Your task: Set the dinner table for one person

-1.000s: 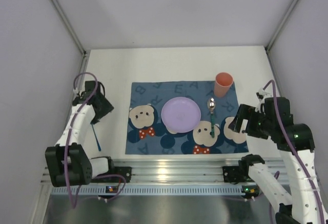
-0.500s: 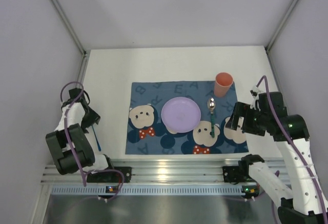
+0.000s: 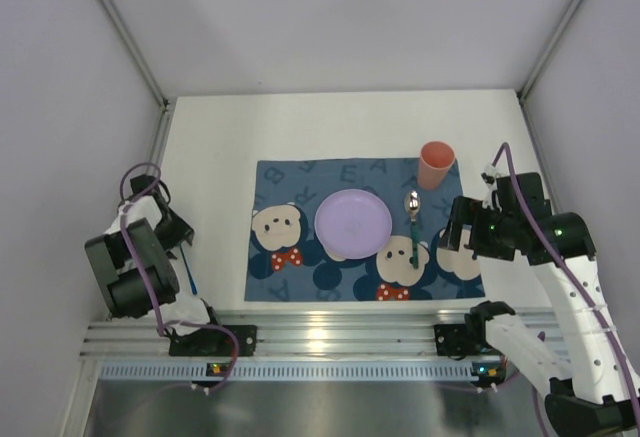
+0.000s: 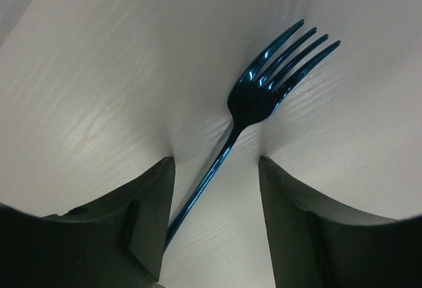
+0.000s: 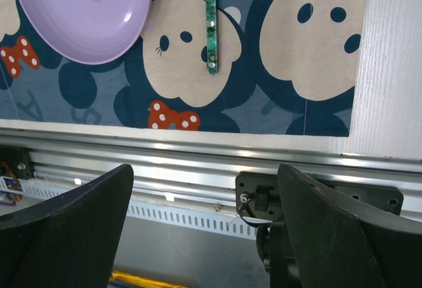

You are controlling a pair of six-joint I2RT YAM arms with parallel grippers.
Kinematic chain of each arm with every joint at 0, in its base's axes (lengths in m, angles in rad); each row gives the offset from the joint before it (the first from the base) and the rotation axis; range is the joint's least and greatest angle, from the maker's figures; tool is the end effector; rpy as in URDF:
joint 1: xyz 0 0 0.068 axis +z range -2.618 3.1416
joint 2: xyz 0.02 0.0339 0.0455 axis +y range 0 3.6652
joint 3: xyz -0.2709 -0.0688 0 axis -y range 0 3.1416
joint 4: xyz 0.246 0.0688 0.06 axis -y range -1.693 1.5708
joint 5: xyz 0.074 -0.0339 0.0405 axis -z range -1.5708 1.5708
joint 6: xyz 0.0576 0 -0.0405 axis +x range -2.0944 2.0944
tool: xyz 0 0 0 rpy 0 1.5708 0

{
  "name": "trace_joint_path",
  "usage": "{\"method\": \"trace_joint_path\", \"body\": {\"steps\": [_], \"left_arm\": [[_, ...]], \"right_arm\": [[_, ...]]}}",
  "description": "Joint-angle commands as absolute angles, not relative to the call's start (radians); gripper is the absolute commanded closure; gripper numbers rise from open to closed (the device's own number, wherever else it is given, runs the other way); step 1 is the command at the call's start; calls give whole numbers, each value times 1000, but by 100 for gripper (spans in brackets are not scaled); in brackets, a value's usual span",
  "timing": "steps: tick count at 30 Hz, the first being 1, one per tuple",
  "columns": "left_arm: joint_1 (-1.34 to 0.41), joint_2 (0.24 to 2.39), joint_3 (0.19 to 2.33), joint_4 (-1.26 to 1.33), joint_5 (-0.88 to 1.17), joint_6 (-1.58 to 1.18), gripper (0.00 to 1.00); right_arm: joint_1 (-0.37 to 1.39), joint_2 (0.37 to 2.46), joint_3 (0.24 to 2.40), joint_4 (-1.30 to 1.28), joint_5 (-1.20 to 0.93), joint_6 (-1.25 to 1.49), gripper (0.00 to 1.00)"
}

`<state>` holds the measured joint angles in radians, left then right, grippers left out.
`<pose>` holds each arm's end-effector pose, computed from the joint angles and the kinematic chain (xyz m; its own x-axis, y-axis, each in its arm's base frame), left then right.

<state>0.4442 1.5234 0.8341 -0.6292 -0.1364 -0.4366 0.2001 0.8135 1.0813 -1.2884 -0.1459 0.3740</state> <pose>0.2385 0.1222 0.1470 -0.5994 -0.7492 -0.2819 -0.7833 0.6215 0.0138 0.1196 0.0328 0.3217 -0.8767 0.1910 -0.4414 0.0528 0.9504 0.3064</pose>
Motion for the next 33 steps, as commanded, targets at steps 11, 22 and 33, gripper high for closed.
{"method": "trace_joint_path", "body": {"steps": [11,22,33], "left_arm": [[456,1684,879,-551,-173,-387,79],[453,1576,955,-532,122,-409,100],[152,1560,1256,-584,379,-465,100]], "right_arm": [[210,853,1114,-1252,-92,365,9],[212,844,1104,-1243,-98,386,9],[210,736,1022,-1220,-121,477,9]]}}
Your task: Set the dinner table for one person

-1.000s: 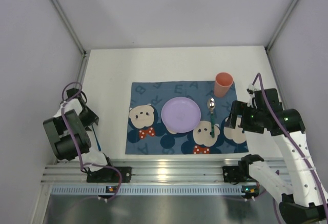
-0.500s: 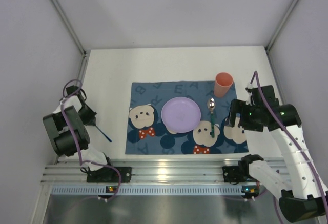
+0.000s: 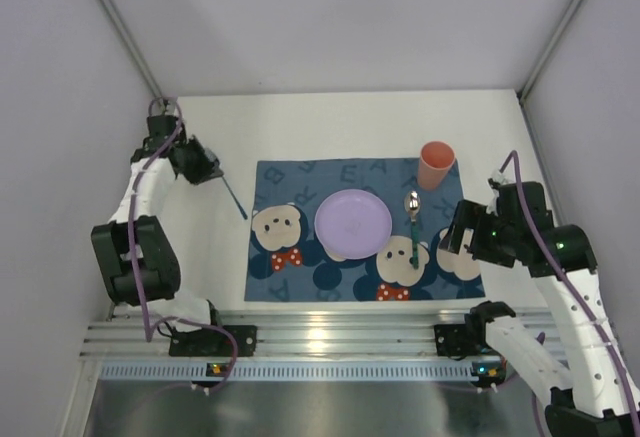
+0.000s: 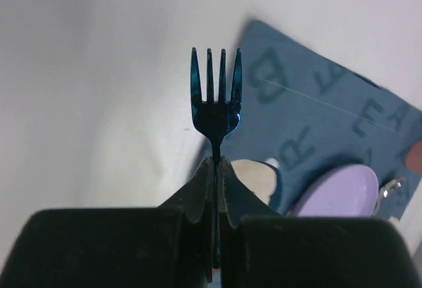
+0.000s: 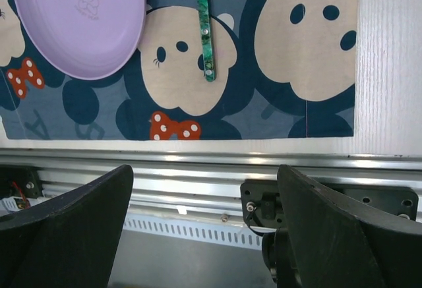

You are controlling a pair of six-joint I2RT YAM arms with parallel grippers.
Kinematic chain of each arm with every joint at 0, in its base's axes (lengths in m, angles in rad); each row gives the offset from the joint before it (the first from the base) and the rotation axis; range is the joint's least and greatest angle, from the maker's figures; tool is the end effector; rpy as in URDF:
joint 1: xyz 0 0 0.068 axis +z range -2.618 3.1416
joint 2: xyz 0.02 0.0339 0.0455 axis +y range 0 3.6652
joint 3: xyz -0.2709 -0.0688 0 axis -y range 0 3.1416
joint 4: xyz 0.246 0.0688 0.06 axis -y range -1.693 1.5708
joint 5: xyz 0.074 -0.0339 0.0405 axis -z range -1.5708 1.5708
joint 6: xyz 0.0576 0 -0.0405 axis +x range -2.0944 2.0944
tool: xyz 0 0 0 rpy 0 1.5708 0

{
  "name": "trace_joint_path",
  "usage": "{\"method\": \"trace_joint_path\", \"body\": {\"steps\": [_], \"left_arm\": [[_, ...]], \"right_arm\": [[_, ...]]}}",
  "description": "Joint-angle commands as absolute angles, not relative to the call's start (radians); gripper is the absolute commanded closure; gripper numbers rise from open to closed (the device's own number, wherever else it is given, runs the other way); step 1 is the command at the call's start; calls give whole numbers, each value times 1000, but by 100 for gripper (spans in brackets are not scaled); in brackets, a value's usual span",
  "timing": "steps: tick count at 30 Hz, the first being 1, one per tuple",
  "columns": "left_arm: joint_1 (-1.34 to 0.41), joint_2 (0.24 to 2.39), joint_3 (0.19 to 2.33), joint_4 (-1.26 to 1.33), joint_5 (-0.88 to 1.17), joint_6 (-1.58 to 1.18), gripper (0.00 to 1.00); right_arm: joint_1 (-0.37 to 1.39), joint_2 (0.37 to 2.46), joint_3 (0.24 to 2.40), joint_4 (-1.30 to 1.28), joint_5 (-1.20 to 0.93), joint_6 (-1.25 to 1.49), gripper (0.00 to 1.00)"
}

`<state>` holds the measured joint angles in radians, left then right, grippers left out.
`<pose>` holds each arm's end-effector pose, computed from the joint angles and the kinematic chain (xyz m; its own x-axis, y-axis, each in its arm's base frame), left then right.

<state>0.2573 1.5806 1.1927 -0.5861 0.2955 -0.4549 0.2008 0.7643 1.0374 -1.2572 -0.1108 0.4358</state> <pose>0.3385 0.0717 0.2401 -0.6811 -0.6139 -0.3990 -0.4280 0.7760 -0.4633 0.1142 0.0297 0.3158 -0.8488 0.2554 -0.4630 0.1104 0.9419 0.3172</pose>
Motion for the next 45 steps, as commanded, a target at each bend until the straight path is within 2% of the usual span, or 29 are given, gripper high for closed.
{"method": "trace_joint_path", "body": {"steps": [1,6,12,21,35,39,40,45], "left_arm": [[80,1569,1278,-587,368,-463,100],[-139,1658,1301,-600,362,-453,100],[-294,1727,1318,-666,198,-422,100],[-347,1759,1240,-643,74,-388,100],[-376,1805,1189,-575,9,-422,99],[-380,1784,1184,-574,-25,-416,78],[-382,1769,1181,-574,-25,-414,70],[-382,1686,1198,-601,-72,-407,56]], "right_arm": [[210,723,1020,-1220,-120,486,9],[212,689,1012,-1235,-118,499,9],[210,663,1019,-1261,-104,508,9],[210,611,989,-1296,-86,509,9],[210,626,973,-1287,-80,509,9],[210,624,966,-1285,-77,503,9],[210,626,963,-1285,-77,502,9],[210,626,959,-1287,-77,494,9]]}}
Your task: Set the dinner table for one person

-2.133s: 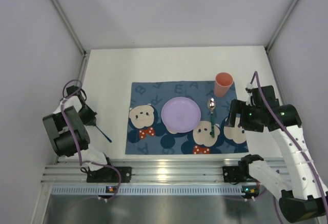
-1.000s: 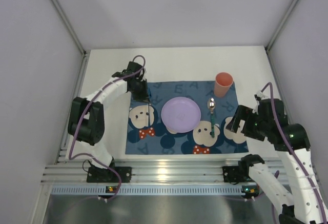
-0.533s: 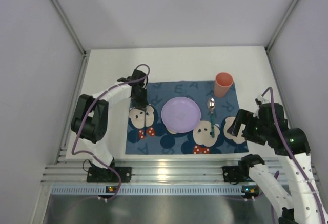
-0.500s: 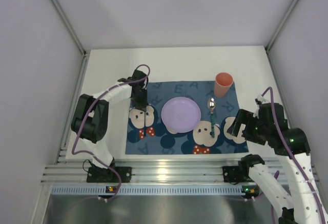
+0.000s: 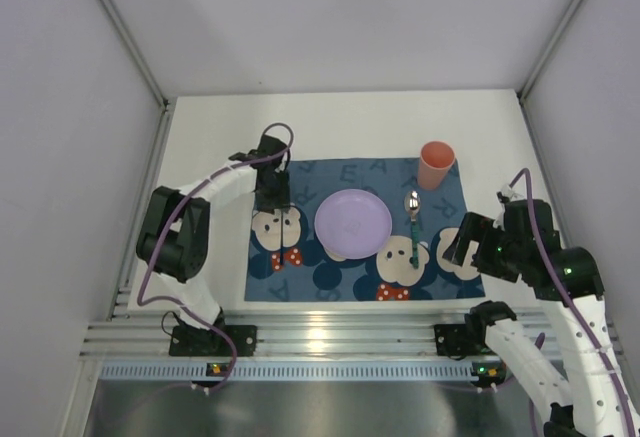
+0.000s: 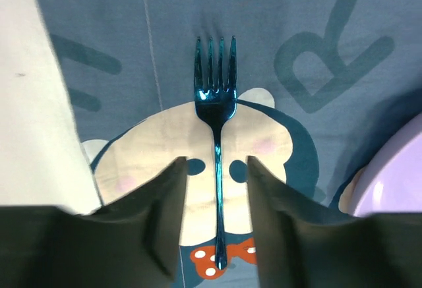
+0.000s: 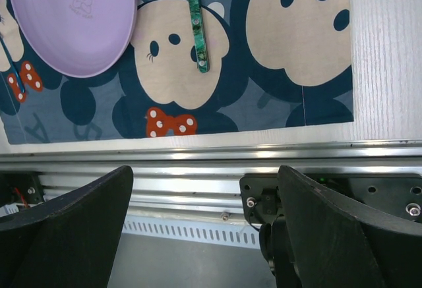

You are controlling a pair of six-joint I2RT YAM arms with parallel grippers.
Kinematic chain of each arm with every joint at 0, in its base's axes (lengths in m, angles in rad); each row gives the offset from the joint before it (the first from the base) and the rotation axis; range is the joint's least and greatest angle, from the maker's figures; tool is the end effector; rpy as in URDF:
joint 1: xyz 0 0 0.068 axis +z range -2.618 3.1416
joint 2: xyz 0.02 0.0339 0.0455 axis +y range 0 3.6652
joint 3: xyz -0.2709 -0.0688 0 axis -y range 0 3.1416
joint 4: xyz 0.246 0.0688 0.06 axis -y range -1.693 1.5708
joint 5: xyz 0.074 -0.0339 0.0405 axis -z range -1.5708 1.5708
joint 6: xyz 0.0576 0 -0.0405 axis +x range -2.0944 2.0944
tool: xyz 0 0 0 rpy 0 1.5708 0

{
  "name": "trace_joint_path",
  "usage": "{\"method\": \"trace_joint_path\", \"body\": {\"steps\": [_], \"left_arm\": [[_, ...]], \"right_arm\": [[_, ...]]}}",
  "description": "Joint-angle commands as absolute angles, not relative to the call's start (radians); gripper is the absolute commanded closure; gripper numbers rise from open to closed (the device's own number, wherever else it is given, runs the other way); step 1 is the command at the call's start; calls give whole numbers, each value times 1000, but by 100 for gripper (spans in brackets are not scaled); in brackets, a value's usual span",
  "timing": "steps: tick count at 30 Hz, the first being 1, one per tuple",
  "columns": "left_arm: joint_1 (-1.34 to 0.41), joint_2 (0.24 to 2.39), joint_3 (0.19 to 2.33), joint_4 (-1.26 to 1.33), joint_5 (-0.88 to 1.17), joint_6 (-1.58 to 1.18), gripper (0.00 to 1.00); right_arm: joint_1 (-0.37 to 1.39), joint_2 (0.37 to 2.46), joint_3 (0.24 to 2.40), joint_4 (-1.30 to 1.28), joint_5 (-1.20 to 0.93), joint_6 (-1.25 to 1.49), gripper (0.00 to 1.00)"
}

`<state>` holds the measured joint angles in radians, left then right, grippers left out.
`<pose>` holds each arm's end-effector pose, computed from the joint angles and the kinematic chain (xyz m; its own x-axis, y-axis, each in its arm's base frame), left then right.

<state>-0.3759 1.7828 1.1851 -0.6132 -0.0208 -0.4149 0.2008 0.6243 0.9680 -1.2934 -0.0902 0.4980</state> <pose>0.3357 -0.1312 0.1663 -0.9419 -0.0615 -0.3301 -0.0213 0.9920 -0.1241 0.0852 0.0226 0.3044 -0.8195 0.3187 -0.4763 0.1610 0.9257 0.3423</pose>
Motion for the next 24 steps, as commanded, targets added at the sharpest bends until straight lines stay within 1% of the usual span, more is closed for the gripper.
{"method": "trace_joint_path", "body": {"steps": [1,2,3,5,7,10,11,12,13,14,15,16,18,19,20,21,22,24], "left_arm": [[-382,1651,1203,-613,-87,-405,51],[-382,1634,1209,-621,-113,-403,46],[-382,1611,1210,-626,-136,-403,39],[-382,1544,1198,-626,-221,-397,30],[-380,1452,1143,-560,-296,-362,28],[-382,1334,1025,-415,-380,-279,30],[-382,1289,920,-356,-400,-212,30],[-380,1188,858,-201,-411,-172,30],[-380,1139,794,-130,-428,-140,29],[-377,1090,667,-42,-480,-88,27],[-376,987,603,106,-509,-71,17],[-374,947,483,185,-538,-55,11],[-371,850,379,356,-604,-48,2],[-362,833,279,411,-613,-48,2],[-359,825,228,469,-639,-40,2],[-356,822,189,550,-656,-43,2],[-354,827,143,566,-669,-54,2],[-338,848,123,589,-661,-66,1]], "right_arm": [[212,626,962,-1289,-75,494,9],[210,627,965,-1290,-75,489,9],[212,624,965,-1292,-72,488,9],[210,623,968,-1298,-71,483,9],[210,618,968,-1296,-72,477,9],[210,609,972,-1296,-66,472,9],[212,603,974,-1293,-63,471,9],[210,600,976,-1292,-57,471,9],[210,595,985,-1290,-46,474,9],[210,585,989,-1282,-40,472,9],[210,581,997,-1278,-28,474,8],[209,577,1009,-1270,-19,474,7],[210,555,1025,-1247,-3,476,4],[210,549,1038,-1236,-5,469,1],[210,535,1046,-1227,-3,471,0],[210,529,1054,-1207,-5,468,0],[210,522,1063,-1200,-3,466,0],[210,500,1063,-1174,-15,450,0]]}}
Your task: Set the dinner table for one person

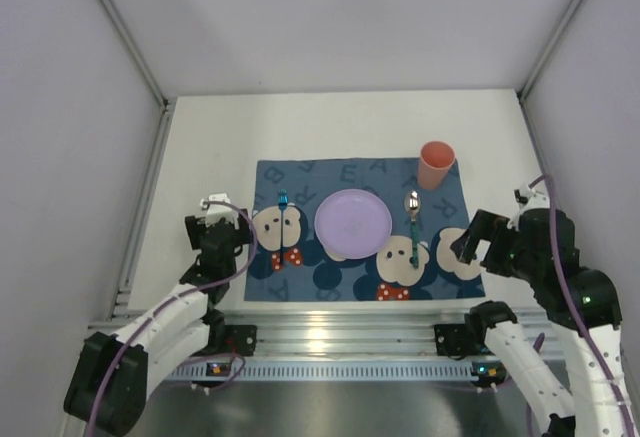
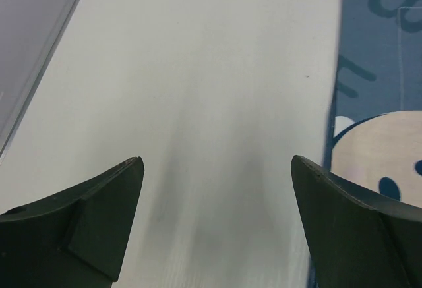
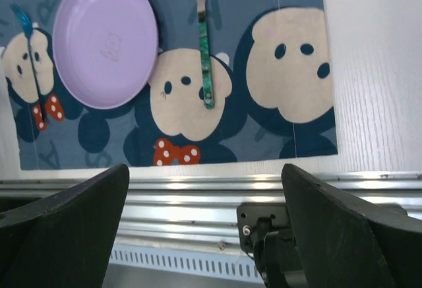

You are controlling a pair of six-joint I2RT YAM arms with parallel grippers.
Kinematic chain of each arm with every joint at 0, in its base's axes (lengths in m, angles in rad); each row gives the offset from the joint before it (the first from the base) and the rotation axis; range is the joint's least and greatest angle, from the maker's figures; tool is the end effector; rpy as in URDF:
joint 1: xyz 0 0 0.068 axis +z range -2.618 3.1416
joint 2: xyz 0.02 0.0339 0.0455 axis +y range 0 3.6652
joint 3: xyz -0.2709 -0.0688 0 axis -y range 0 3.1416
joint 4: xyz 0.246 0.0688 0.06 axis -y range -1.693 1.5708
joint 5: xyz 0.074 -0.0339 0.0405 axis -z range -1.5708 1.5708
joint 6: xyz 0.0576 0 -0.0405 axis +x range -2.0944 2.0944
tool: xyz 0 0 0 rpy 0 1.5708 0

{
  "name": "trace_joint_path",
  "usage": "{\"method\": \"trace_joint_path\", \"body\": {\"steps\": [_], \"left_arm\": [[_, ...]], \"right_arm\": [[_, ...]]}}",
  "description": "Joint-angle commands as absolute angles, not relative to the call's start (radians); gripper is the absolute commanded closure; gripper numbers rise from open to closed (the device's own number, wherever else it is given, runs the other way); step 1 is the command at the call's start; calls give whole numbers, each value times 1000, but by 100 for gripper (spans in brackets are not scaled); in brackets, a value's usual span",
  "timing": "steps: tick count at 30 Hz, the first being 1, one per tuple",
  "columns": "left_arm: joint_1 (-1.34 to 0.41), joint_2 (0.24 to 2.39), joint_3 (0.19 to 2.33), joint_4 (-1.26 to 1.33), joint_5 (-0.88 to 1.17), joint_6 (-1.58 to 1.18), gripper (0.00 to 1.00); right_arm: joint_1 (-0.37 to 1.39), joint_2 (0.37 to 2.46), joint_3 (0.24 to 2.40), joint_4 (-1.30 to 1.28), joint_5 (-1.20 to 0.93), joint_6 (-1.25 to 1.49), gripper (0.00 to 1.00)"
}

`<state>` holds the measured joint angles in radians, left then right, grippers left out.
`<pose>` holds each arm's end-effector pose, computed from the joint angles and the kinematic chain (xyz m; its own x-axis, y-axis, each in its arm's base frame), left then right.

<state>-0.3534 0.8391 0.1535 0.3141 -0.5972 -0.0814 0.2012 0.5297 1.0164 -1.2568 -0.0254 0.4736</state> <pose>0.1808 -0.0322 0.1616 -0.3228 0.0474 -0.9453 -0.2324 0.9642 0.1277 0.0683 0.0154 0.3269 -0.7063 0.3213 -0.6308 0.1174 0.9319 0.3431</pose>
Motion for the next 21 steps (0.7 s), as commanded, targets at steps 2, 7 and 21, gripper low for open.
{"method": "trace_joint_path", "body": {"steps": [2,7,21], "left_arm": [[-321,909,106,656,-650,-61,2],[-261,1130,187,771,-533,-23,1],[-14,1565,315,1086,-94,-64,2]], "right_arm": [[210,482,1057,-1137,-17,428,0],[212,440,987,-1037,-3,403,0],[212,449,868,-807,74,433,0]]}}
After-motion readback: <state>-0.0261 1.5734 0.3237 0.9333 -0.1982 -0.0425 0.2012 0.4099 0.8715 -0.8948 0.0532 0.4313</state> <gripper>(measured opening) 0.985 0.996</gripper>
